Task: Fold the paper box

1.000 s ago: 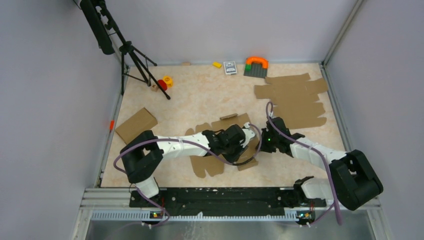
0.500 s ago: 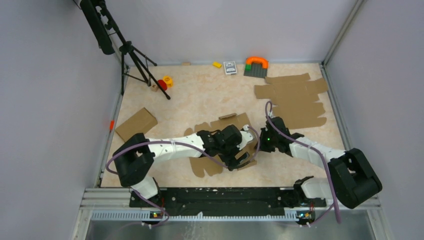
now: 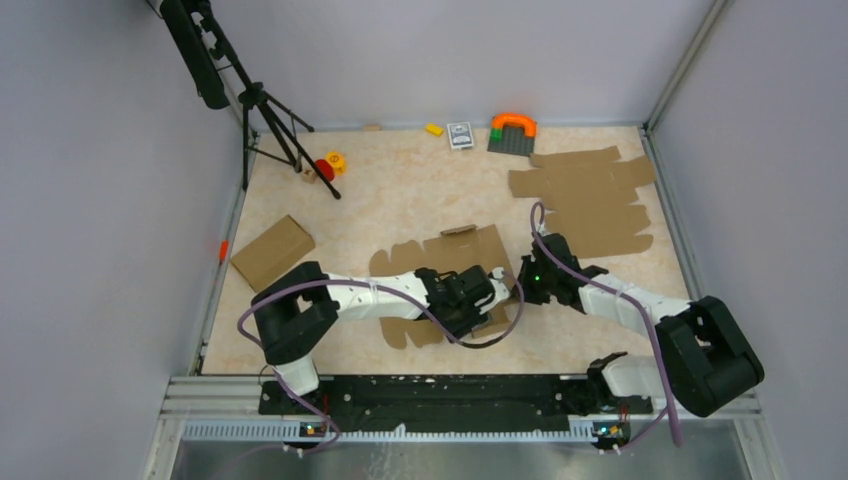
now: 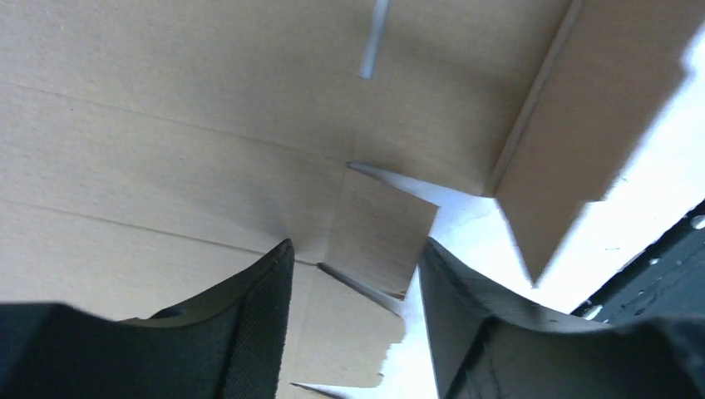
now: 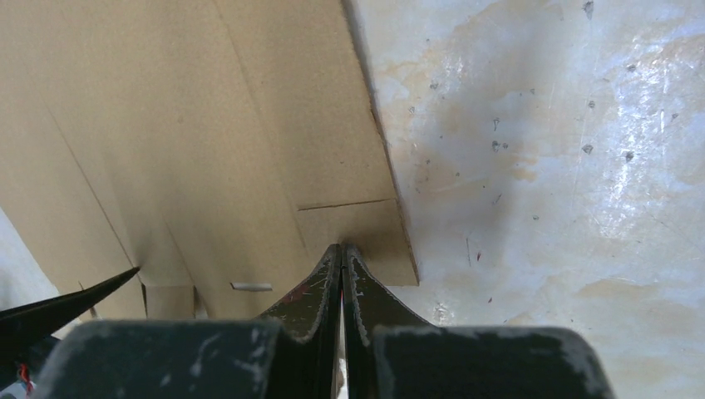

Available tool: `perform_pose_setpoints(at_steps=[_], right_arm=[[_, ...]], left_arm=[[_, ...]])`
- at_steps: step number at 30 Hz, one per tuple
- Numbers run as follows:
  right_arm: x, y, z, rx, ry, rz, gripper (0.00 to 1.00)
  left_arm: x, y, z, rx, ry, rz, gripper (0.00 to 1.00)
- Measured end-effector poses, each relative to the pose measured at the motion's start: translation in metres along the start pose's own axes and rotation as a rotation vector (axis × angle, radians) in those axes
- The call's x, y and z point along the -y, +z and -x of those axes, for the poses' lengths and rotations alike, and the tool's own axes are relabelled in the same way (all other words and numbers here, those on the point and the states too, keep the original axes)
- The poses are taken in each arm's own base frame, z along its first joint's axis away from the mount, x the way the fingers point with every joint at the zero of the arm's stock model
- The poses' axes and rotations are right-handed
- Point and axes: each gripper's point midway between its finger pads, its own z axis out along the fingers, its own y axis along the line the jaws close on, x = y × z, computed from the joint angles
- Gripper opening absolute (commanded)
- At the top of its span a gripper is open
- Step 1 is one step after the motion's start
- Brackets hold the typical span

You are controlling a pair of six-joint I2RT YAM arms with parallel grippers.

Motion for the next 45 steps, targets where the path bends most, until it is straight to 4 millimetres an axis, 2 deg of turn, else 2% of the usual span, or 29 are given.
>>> perform_pose_setpoints(at_steps=[3, 10, 20, 32, 36, 43, 44, 45], right_arm=[[-0.001, 0.0, 0.0, 0.0, 0.0, 0.005, 0.0], [-0.001, 0.001, 0.0, -0.001, 0.0, 0.007, 0.0], [-0.002, 0.002, 0.001, 0.0, -0.006, 0.014, 0.0], [-0.006, 0.005, 0.002, -0.003, -0.008, 0.035, 0.0], [-0.009, 0.007, 0.002, -0.007, -0.008, 0.043, 0.0], [-0.011, 0.008, 0.003, -0.01, -0.01, 0.056, 0.0], [-0.011, 0.008, 0.003, -0.009, -0.009, 0.057, 0.0], [-0.011, 0.008, 0.003, -0.009, -0.01, 0.058, 0.0]], left_arm=[[-0.001, 0.0, 0.001, 0.004, 0.0, 0.001, 0.37], [-0.002, -0.003, 0.004, 0.013, -0.035, -0.07, 0.31], [-0.013, -0.008, 0.01, 0.026, -0.048, -0.054, 0.33], [-0.033, -0.019, 0.045, 0.116, -0.035, 0.019, 0.35], [-0.038, -0.019, 0.047, 0.12, -0.035, 0.027, 0.35], [-0.037, -0.02, 0.047, 0.117, -0.025, 0.017, 0.45], [-0.036, -0.021, 0.046, 0.117, -0.027, 0.014, 0.44], [-0.036, -0.024, 0.046, 0.122, -0.033, 0.013, 0.39]])
